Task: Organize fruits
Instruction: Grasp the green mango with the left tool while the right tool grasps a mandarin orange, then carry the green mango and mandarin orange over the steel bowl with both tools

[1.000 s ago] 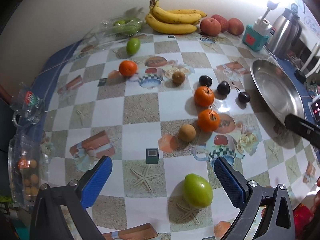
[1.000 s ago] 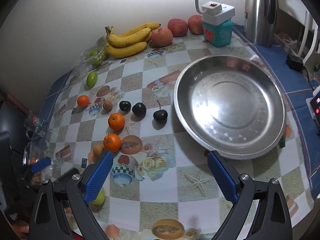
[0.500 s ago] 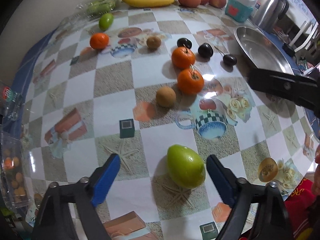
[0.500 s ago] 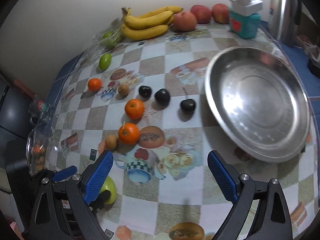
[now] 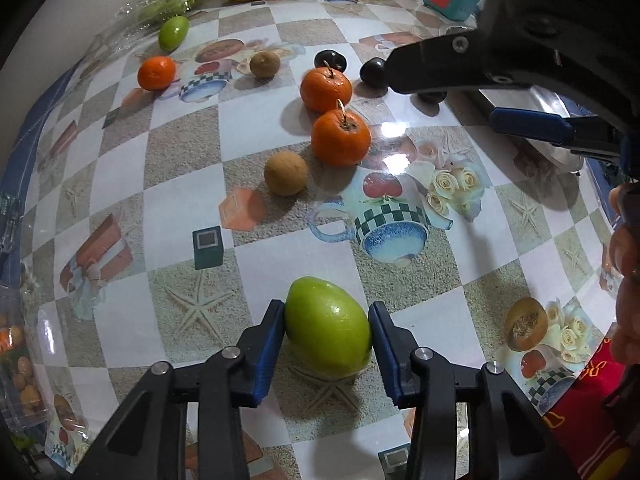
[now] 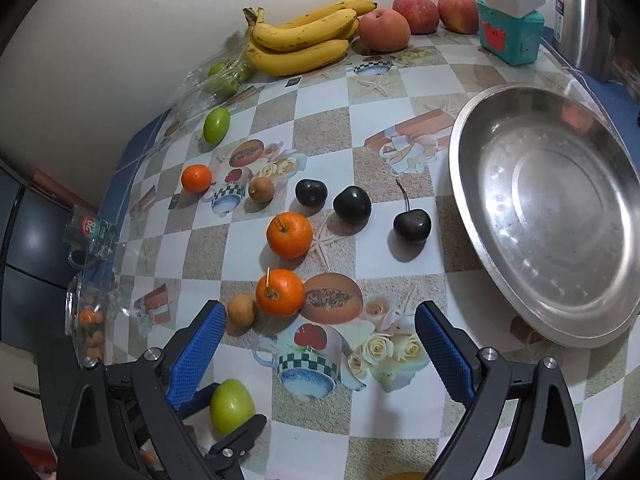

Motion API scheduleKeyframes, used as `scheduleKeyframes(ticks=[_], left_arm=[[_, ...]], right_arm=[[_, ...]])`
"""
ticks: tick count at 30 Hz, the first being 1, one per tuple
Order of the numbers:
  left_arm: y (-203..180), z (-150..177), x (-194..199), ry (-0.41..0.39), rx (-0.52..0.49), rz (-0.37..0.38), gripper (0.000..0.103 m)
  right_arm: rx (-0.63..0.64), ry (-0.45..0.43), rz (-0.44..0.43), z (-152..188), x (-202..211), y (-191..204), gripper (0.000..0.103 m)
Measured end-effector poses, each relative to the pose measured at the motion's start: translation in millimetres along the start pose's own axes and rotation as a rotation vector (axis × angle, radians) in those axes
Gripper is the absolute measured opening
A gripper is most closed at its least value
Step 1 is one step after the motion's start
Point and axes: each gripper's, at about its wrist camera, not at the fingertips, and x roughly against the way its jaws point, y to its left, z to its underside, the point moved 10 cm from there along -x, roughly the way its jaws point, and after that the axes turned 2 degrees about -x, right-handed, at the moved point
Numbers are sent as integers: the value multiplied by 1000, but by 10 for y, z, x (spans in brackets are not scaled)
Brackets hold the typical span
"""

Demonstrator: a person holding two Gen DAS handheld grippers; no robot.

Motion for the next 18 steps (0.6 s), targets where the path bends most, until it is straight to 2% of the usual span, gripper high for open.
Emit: scheduleKeyframes(ticks=[6,10,15,17,18], left_arm=[[289,-65,26,-16,83,-12,46],[651,-147,113,-36,220,-36,46],[1134,-287,291,-82,382,-114,46],[1285,-360,391,-106,450,-121,46],[1329,-383,420,-113,468,-127,46]], right_arm=[[-18,15,1,-21,-79,-5,95],[-10,23,9,-28,-138,38,95],[2,43,12,-19,-230,125,95],[8,46,19,-23,-265,162,89],[10,47,21,-26,-279,176,82]])
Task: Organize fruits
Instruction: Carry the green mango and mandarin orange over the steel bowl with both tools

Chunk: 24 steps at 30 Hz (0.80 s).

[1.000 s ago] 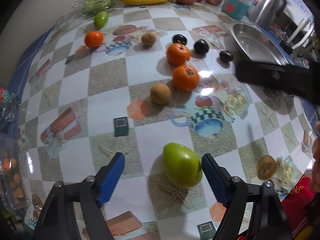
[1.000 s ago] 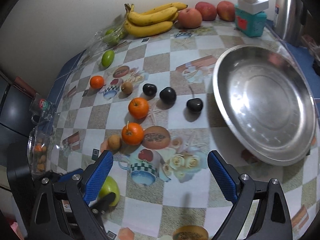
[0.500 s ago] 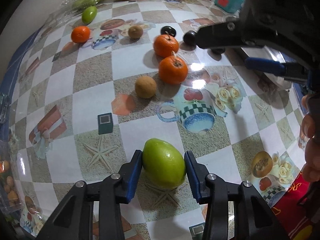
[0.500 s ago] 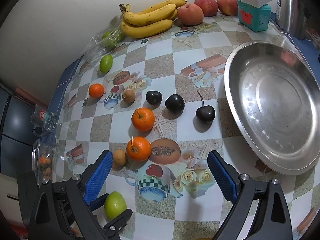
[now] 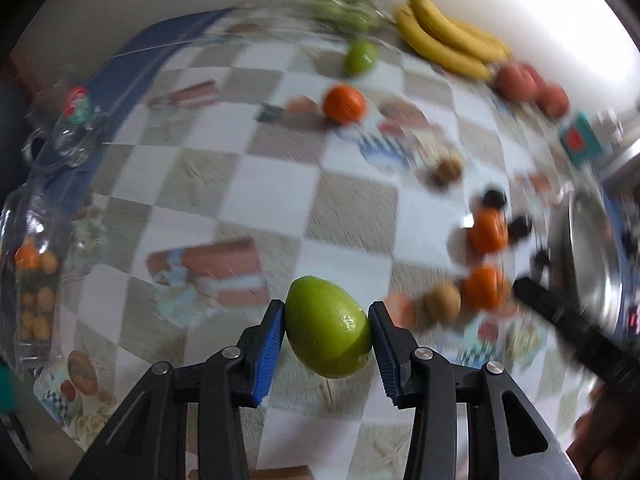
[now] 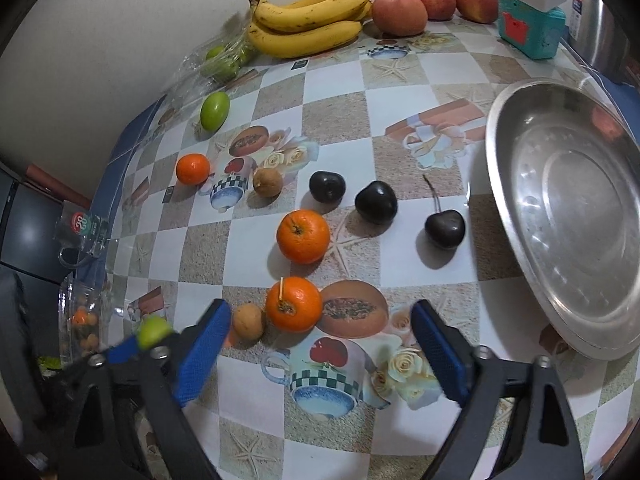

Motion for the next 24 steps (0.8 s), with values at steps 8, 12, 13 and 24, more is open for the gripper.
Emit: scheduleKeyframes(ticks=[8,12,13,24], left_arm=[[-111,-221,59,-7,79,-38,46],[-251,-362,12,-9,96,-65,46],[-286,-393,3,-14,99,-68,46],[-375,-554,2,-19,132,-105,46]], right_arm=[[32,27,-16,-16,-139,213,61],[27,46,2,-11,-232,243,52],[25,53,5,-5,-259,241,50],[-21,79,5,-4,-308,147,38]])
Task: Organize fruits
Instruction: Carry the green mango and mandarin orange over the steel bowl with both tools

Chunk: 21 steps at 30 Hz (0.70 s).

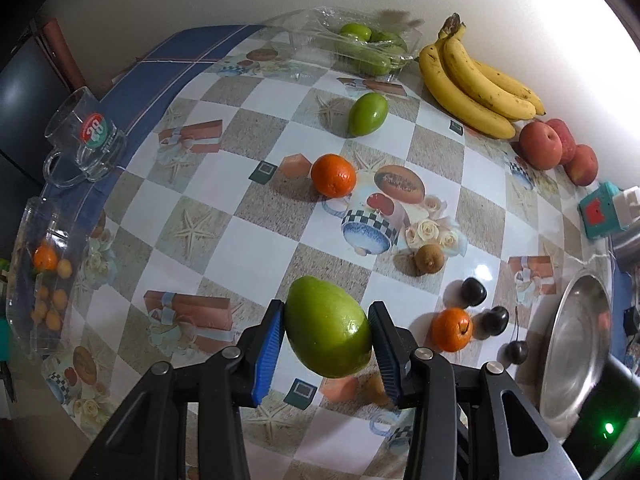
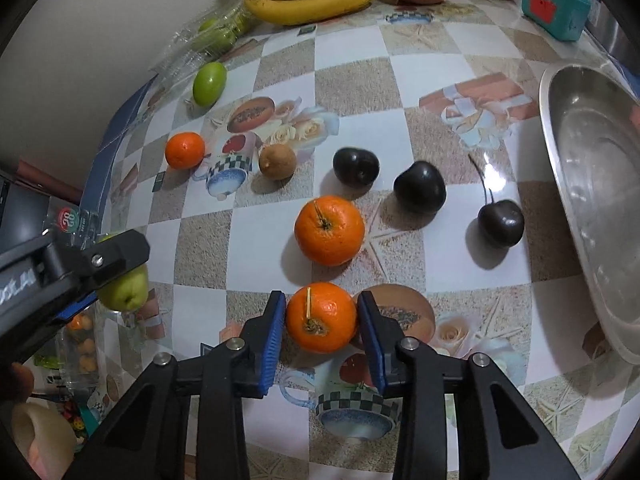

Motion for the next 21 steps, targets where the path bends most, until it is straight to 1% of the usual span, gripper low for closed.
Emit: scheduleKeyframes(ticks=[4,6,10,15,21], left_arm=[[-34,-114,61,-24,24,-8,46],[-76,-171,95,-38,27,-13,46],[-193,-279,144,-57,37,-3,46],[-312,-417,152,-74,33,-11,46],[-498,-487,51,-67,40,-12,46]], right_arm=[[-35,-44,-51,-91,193,19,38],[-42,-72,-61,-156,305,31,38],[-70,-136,-19,-348,509,-52,38],[-127,-163,1,-545,580,-217,38],[-189,-185,4,-733,681,-464,38]])
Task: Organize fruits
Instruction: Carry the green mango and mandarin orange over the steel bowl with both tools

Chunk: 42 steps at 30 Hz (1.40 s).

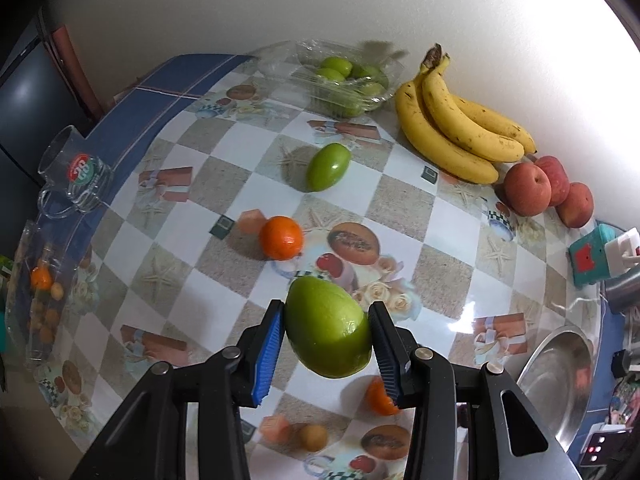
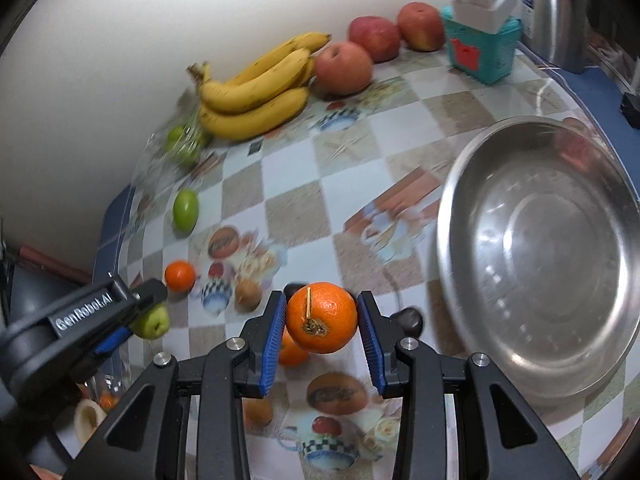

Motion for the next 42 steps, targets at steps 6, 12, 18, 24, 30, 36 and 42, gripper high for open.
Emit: scheduleKeyframes(ticks=[6,12,18,24,30,36,42], left_arm=[[-301,8,-35,-2,-37,15,46],[-645,73,-14,-21,-108,39,46],[-1035,207,48,-39,-219,60,46],[-1530,437,145,-54,-369,102,46],[-2020,733,184,-47,-494,184,46],[-2257,984,50,-11,-581,219,46],[-2339,1109,-54,-1,-628,227,46]], right_arm=[[-36,-41,33,-190,139,-261,38],[-108,-85,79,-369,316,-670,38],[-211,-100,98,-415,422,-1084,38],[-314,-124,108,-417,573,-1515,38],[-421,-157,184,-421,737,-2042,38],[-461,-180,253,-435,812,-2321,38],[-453,-166,282,-422,737,-2348,38]])
